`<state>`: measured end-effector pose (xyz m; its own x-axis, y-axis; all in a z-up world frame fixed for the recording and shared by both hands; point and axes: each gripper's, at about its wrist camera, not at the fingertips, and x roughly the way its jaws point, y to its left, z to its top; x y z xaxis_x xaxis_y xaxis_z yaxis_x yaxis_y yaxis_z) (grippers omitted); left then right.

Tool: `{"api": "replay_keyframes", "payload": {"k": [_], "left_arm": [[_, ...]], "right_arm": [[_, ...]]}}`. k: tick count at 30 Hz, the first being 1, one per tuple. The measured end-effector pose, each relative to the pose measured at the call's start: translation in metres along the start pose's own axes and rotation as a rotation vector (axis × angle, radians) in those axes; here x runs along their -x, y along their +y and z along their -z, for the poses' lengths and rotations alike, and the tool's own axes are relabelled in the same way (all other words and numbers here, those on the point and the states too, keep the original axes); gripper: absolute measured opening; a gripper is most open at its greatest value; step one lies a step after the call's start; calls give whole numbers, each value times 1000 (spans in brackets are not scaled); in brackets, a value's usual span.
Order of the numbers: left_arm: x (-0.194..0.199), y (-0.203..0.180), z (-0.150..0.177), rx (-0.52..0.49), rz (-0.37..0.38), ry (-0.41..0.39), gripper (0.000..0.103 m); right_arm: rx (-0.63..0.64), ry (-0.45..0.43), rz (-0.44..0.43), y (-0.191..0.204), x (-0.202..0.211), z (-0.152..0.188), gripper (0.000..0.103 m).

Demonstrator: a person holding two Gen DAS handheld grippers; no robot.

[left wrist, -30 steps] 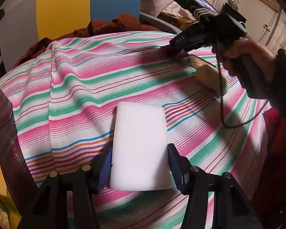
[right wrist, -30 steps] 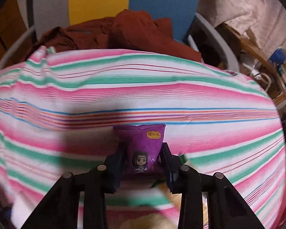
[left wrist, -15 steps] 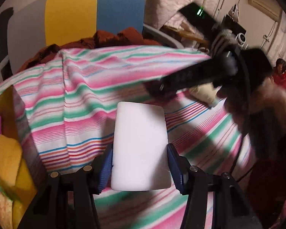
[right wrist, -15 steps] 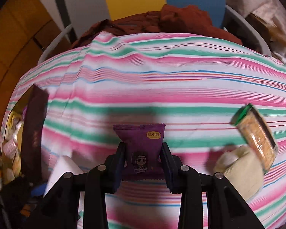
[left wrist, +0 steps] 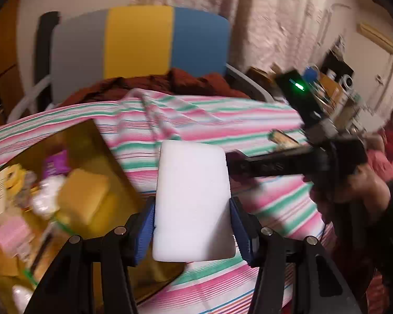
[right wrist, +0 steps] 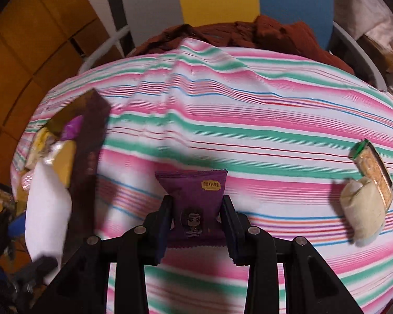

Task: Organize objects
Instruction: 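Carry the white block and purple packet to the gold tray and release both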

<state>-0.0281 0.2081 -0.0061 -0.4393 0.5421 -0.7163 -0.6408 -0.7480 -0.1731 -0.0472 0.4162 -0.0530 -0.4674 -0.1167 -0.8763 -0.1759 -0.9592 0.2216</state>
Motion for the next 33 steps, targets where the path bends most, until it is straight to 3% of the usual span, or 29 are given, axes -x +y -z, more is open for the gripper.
{"api": "replay_keyframes", "payload": {"k": [12,24,26,28,30,33], "left_arm": [[55,88,19,194,-135,-93,55],[71,134,34,286,-260,-109,57],[72,139,32,294,-303,-104,59],[74,142,31,297,-324,-96,62],[77,142,31,289,-351,-102,70],[80,142,32,285,-378,-105,74]], "right_arm": [[87,-76,-122,90,25,17,37],[191,-78,-212,163,25,30,37],[202,-84,-230,174,21,28,41],[196,-81,-251,182,17,28,63],[194,-83,-257,187,15,29,67],[194,-69,-260,192,11,32,68]]}}
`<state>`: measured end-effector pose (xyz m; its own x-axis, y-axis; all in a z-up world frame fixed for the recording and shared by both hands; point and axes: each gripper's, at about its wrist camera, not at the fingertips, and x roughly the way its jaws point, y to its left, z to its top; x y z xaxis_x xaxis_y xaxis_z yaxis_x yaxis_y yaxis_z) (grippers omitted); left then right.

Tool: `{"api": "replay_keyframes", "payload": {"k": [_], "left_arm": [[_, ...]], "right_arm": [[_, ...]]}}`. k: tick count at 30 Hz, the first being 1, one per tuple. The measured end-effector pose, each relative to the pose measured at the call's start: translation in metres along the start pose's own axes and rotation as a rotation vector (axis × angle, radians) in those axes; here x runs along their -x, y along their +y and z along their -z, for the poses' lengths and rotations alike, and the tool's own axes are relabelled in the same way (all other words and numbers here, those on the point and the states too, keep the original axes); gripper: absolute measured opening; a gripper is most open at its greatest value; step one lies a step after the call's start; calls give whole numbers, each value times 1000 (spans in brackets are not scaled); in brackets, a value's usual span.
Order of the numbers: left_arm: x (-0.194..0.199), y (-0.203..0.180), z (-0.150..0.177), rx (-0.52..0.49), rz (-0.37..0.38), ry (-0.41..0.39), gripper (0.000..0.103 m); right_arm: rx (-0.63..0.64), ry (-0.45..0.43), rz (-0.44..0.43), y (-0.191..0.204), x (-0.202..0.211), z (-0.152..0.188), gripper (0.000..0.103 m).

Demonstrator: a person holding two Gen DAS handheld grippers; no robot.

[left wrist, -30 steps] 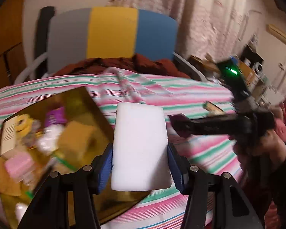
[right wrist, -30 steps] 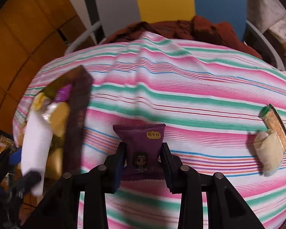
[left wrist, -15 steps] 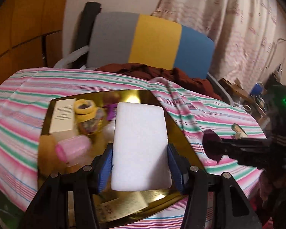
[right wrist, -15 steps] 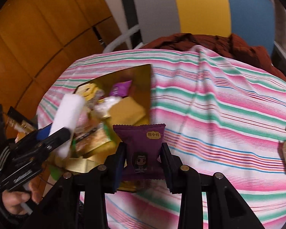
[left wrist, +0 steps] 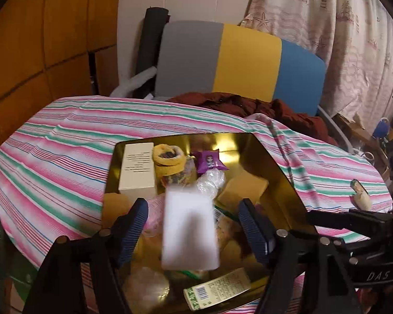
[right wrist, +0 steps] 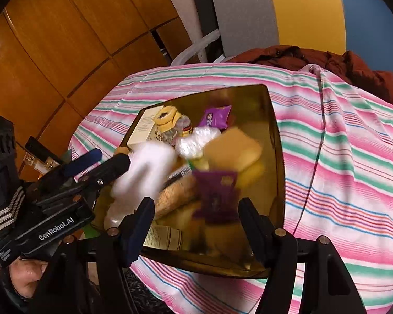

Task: Organize objects
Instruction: 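Carry the white block and purple packet to the gold tray and release both, then move both tools back from the tray to the cream roll and cracker bar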

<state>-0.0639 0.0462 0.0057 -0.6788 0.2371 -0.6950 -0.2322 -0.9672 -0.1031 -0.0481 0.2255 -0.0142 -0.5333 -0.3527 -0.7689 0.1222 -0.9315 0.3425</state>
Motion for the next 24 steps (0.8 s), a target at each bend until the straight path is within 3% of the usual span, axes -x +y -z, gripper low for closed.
{"api": "replay_keyframes", "payload": {"k": [13,24], "left_arm": [[7,-12,5,-28,-19,-10,75],[16,-32,7,-83,-3,-28,78]], "right_arm": [[-19,-64,124,0,16,11,87],[-16,-119,249,-9,32,18,93]]}}
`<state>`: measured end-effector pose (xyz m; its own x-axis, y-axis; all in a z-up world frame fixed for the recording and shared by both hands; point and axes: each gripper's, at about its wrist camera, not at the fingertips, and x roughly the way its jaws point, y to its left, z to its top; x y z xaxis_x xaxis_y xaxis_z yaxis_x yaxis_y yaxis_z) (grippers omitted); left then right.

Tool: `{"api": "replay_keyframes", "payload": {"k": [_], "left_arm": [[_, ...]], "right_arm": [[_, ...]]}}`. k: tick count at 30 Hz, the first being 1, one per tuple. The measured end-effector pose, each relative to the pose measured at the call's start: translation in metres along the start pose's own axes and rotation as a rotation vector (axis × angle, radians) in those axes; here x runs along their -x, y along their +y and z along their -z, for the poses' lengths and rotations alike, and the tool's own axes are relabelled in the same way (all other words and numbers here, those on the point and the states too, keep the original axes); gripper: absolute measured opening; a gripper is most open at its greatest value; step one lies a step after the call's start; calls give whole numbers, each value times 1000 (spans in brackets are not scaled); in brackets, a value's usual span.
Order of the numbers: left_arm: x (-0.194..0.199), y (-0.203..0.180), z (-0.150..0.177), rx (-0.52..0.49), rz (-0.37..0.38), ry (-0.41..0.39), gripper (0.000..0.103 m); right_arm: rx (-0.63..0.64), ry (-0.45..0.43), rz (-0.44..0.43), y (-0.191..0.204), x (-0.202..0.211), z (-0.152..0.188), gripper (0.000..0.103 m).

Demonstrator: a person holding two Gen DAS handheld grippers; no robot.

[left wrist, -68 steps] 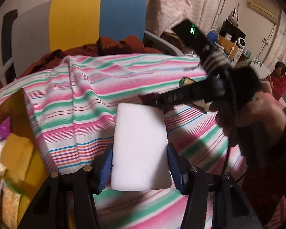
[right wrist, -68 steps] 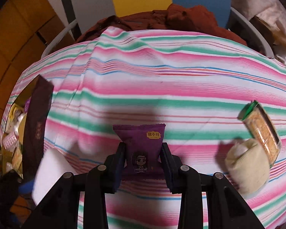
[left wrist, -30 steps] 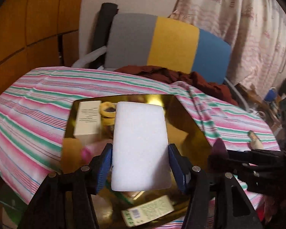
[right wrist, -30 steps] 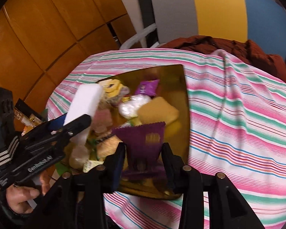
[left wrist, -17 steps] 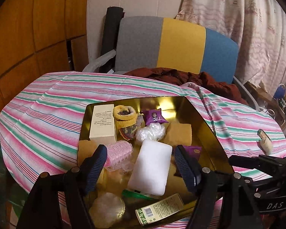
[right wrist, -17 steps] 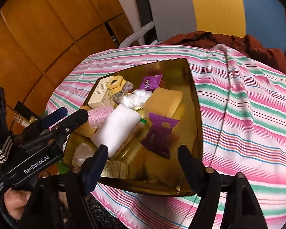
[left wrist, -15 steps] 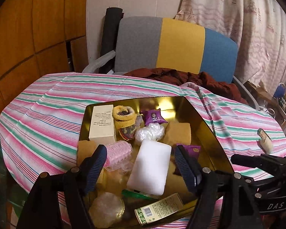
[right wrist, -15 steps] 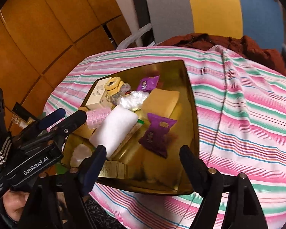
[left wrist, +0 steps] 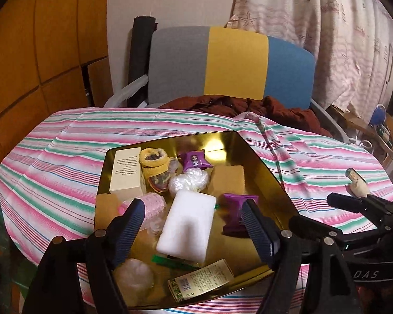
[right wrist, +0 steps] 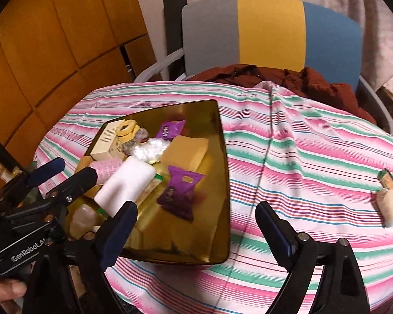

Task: Organize objects
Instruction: 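Move both tools back from the tray to the cream roll and cracker bar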

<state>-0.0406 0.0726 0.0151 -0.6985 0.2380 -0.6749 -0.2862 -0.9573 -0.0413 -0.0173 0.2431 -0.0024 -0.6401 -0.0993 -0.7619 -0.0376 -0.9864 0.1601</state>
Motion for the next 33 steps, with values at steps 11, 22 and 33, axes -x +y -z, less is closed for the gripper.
{"api": "replay_keyframes", "payload": {"k": [11,22,33], "left_arm": [[-1,-18,1,-53,29,3,78],[-3,-55,-3,-144,96,2,78],[-12,-102,-6,-243,173,15,78]], "right_arm": [[-33,-15,64,-28,10,4,97],[-146,-7,127,-88,22,5,97],[-328,-38,259,-186,53,0,97]]}}
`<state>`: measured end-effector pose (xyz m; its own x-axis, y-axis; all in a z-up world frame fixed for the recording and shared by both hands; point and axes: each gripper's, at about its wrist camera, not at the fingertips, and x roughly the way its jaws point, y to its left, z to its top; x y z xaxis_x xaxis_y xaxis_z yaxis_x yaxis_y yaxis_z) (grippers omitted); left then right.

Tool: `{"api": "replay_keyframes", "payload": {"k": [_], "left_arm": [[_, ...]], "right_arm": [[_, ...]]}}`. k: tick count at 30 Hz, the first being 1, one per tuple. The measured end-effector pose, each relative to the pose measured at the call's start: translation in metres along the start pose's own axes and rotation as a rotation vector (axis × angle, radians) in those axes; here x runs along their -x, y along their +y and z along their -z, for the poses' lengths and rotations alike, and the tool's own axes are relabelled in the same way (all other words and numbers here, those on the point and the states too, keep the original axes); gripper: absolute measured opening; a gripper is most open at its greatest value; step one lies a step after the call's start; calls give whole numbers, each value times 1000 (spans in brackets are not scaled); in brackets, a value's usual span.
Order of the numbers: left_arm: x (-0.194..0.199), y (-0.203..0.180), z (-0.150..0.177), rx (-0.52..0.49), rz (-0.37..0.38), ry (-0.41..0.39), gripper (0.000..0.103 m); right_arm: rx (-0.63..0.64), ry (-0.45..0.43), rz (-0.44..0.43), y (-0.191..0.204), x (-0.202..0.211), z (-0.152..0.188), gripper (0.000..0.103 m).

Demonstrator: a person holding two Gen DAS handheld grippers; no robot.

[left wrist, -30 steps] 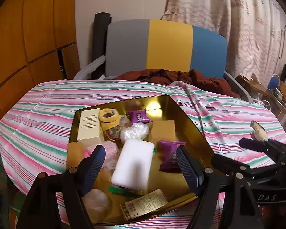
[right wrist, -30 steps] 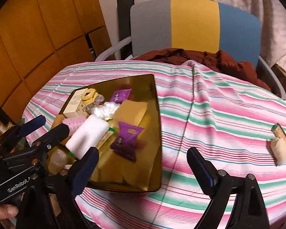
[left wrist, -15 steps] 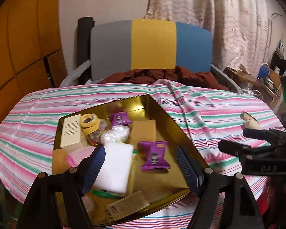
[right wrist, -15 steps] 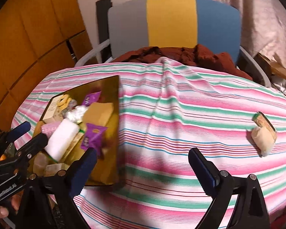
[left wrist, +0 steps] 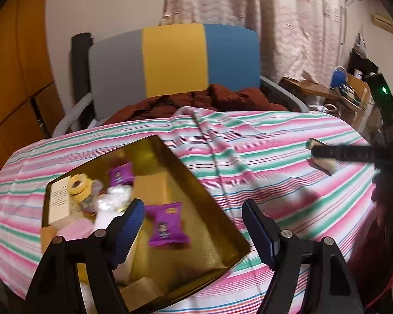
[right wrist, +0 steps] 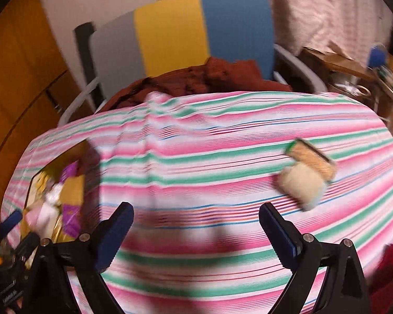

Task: Organize objects
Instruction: 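Move both tools back from the tray to the cream roll and cracker bar, then grasp the beige cream roll with the left tool while the right tool grasps the cracker bar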

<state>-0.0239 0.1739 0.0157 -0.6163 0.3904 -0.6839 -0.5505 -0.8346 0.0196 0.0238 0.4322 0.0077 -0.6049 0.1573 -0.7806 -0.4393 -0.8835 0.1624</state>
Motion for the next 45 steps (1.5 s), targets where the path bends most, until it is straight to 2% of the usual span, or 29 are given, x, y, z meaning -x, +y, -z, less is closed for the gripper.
{"api": "replay_keyframes", "payload": {"k": [6,11,15,18,21,28,34,40,42,45], "left_arm": [[-11,-27,-8,-48,70,14,78],[-19,-44,-13,-75,96,22,78],[-26,-56,-15,-90,114,38,78],[-33,-64,-14,-97,131,55,78],[-39,-75,-15,-112,143,67,78],[-61,-101,-19,-138,196,112,78],[-85,-130,-30,-165,258,146,78],[-108,-170,-46,-226,335,148,77],[-120,-181,-52,-202,396,196,77],[-144,-193,-62,-97,489,293,77]], "right_arm": [[-124,-49,68,-61,7,-23,100],[-214,-94,133,-107,4,-35,100],[-276,-121,178,-141,-4,-36,100],[-367,-122,187,-166,-11,-28,101],[-479,-109,151,-188,-13,-24,101],[-597,-71,129,-210,-20,-16,102],[-704,-102,146,-228,-11,-7,102],[-857,-127,97,-252,-6,8,103],[-866,-117,86,-253,-8,9,103],[-856,-112,65,-250,-10,7,103]]}}
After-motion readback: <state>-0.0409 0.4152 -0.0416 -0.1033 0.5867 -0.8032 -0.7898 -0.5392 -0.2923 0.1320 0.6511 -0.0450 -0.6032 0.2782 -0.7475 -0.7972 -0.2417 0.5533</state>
